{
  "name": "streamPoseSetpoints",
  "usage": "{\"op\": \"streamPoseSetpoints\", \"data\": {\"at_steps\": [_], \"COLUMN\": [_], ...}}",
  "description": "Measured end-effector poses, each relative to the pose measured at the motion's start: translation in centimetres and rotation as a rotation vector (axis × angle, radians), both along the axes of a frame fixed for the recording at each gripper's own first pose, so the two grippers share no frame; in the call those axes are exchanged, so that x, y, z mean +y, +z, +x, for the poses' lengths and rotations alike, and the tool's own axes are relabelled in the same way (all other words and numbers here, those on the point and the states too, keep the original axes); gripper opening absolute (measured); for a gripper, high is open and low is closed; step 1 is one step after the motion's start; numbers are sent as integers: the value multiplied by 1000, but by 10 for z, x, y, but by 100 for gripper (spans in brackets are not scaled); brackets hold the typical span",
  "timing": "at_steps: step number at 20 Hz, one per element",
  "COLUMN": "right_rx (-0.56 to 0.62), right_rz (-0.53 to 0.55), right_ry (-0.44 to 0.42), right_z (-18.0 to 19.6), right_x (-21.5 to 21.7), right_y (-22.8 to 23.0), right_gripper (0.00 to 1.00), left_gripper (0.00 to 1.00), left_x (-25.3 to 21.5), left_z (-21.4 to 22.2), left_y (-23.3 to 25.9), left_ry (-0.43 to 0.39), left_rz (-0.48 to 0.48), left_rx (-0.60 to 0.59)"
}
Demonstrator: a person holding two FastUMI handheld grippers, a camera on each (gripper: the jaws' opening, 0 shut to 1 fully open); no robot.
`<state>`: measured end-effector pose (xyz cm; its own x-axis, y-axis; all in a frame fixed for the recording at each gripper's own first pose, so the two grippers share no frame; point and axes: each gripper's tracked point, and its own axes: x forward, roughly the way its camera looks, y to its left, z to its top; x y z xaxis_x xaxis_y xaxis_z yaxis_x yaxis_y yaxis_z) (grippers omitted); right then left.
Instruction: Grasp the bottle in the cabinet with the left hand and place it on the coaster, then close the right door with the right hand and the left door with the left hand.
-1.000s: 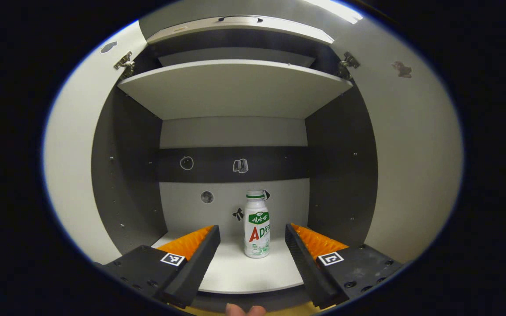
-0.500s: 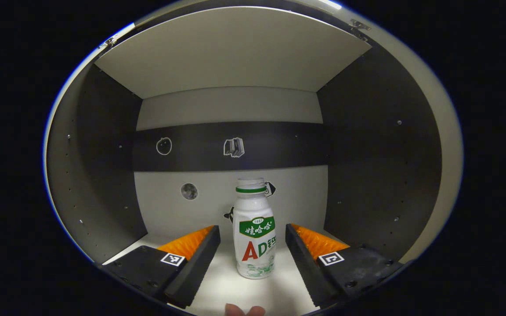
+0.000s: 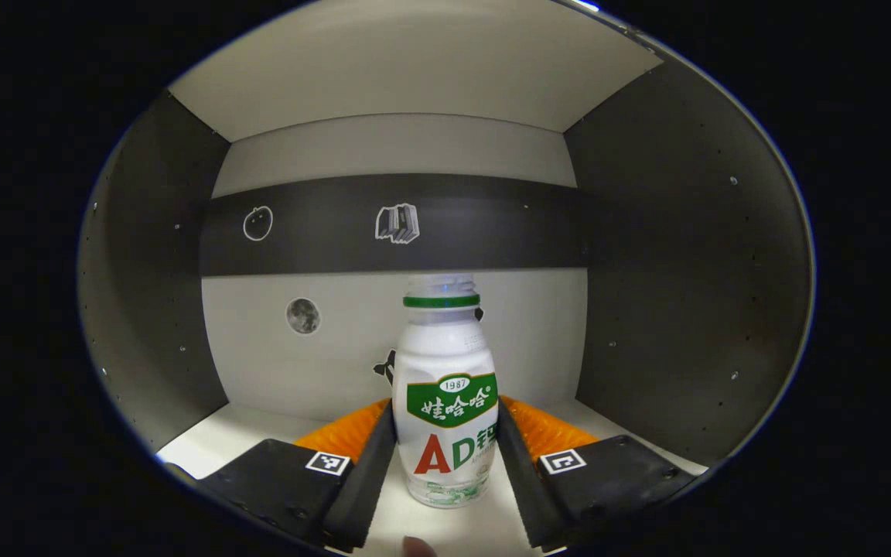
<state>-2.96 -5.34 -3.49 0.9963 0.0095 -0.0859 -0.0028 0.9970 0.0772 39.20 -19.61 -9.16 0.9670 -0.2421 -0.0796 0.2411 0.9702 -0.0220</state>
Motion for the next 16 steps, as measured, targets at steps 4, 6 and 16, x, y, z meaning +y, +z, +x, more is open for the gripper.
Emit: {"op": "streamPoseSetpoints", "data": {"at_steps": [4, 6, 16], "right_rx": [-15, -14, -31], "right_rz": [-8, -10, -4], "right_ry": [-13, -13, -53], "right_z": [-3, -4, -16], "right_x": [-2, -2, -15], "right_y": [2, 1, 6], "right_gripper": [97, 97, 97], "left_gripper": [72, 72, 71], "left_x": [3, 10, 54], "left_z": [-27, -52, -213], "left_y": [23, 42, 74], "left_ry": [-19, -25, -28], "left_rz": [-46, -58, -42], "left_rx": [-24, -51, -126]}}
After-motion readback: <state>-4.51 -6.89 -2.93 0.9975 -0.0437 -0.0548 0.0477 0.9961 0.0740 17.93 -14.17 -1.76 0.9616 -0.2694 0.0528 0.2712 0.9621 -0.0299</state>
